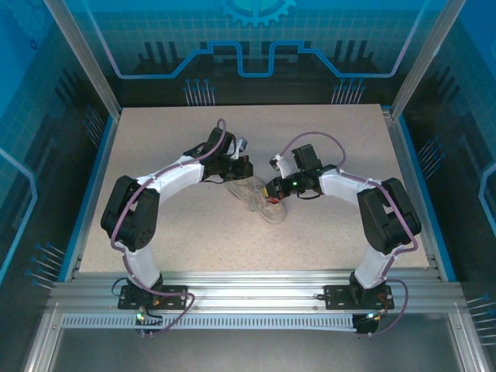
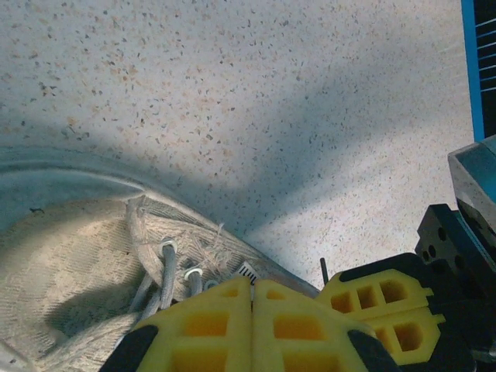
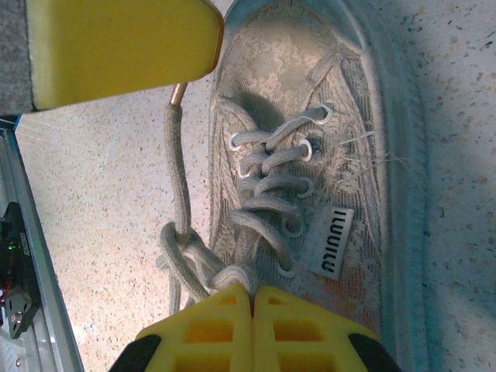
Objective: Tie the shoes
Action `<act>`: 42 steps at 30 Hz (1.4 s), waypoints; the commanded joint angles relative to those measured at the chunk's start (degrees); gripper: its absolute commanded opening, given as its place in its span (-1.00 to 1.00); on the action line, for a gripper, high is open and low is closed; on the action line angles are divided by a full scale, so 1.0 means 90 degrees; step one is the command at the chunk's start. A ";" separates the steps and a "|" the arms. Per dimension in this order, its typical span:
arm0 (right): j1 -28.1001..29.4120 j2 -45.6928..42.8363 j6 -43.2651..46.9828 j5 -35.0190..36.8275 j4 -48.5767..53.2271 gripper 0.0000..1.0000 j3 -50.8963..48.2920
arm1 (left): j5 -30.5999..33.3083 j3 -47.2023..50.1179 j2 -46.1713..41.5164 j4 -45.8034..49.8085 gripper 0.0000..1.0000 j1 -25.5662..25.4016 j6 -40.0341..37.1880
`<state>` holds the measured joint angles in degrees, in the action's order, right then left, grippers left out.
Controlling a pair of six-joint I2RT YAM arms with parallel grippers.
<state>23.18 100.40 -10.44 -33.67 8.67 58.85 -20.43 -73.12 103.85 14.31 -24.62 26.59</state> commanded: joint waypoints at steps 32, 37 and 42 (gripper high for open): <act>-0.0097 0.0258 -0.0354 0.0089 0.0648 -1.00 0.0931 | -0.0411 0.3047 -0.1513 -0.3631 -0.13 -0.0145 -0.1524; -0.0114 0.0299 -0.0383 0.0121 0.0744 -1.00 0.0971 | -0.0134 0.3370 -0.1305 -0.4267 -0.05 -0.0618 -0.2510; -0.0184 0.0343 -0.0510 0.0118 0.0746 -1.00 0.0999 | 0.0092 0.3426 -0.1181 -0.4286 -0.06 -0.0657 -0.2662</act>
<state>22.68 102.26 -13.93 -32.99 14.06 66.13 -21.26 -42.96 92.51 -20.93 -30.55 6.72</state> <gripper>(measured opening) 0.041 0.470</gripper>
